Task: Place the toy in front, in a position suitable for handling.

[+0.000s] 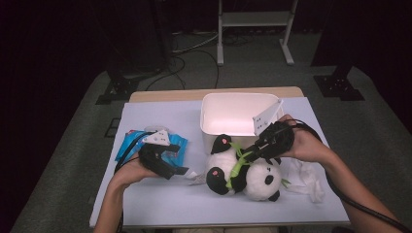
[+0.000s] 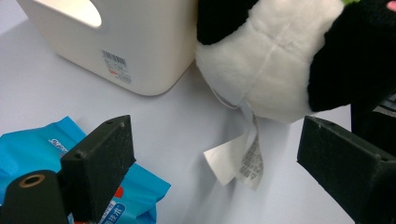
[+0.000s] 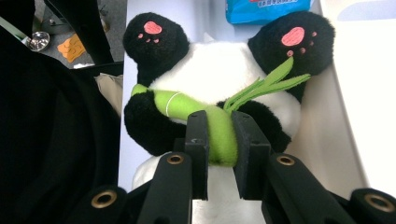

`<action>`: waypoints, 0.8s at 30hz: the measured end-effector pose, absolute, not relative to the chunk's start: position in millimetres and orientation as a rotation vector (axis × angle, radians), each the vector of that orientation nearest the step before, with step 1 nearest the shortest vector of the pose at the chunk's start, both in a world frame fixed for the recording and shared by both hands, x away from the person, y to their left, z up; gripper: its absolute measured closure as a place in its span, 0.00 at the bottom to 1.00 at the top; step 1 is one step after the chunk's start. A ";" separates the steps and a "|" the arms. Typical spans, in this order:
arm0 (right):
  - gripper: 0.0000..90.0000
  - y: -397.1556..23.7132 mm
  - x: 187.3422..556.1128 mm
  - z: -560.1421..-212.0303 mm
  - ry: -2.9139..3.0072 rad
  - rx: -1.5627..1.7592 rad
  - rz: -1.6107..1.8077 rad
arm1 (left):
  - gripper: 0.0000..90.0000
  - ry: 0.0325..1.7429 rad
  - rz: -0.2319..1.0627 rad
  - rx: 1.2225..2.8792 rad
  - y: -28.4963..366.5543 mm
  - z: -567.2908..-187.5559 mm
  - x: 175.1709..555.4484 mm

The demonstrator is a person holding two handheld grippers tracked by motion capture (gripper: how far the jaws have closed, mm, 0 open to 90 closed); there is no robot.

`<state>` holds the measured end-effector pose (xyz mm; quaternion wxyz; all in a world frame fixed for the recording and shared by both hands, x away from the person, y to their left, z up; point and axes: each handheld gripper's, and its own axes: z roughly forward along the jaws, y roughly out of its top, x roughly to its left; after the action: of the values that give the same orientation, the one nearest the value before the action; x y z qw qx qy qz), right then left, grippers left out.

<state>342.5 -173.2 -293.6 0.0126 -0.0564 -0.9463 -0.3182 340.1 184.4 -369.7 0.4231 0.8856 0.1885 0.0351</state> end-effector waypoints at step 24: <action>0.86 -179.2 341.9 -236.9 -3.018 -0.202 -1.032 | 0.11 0.468 0.071 2.207 187.9 -373.3 346.6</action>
<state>341.9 -179.2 -236.9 -0.0272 -0.0631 -0.9440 -0.3228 346.6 187.9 -373.3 0.4280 0.8837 0.1875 0.0283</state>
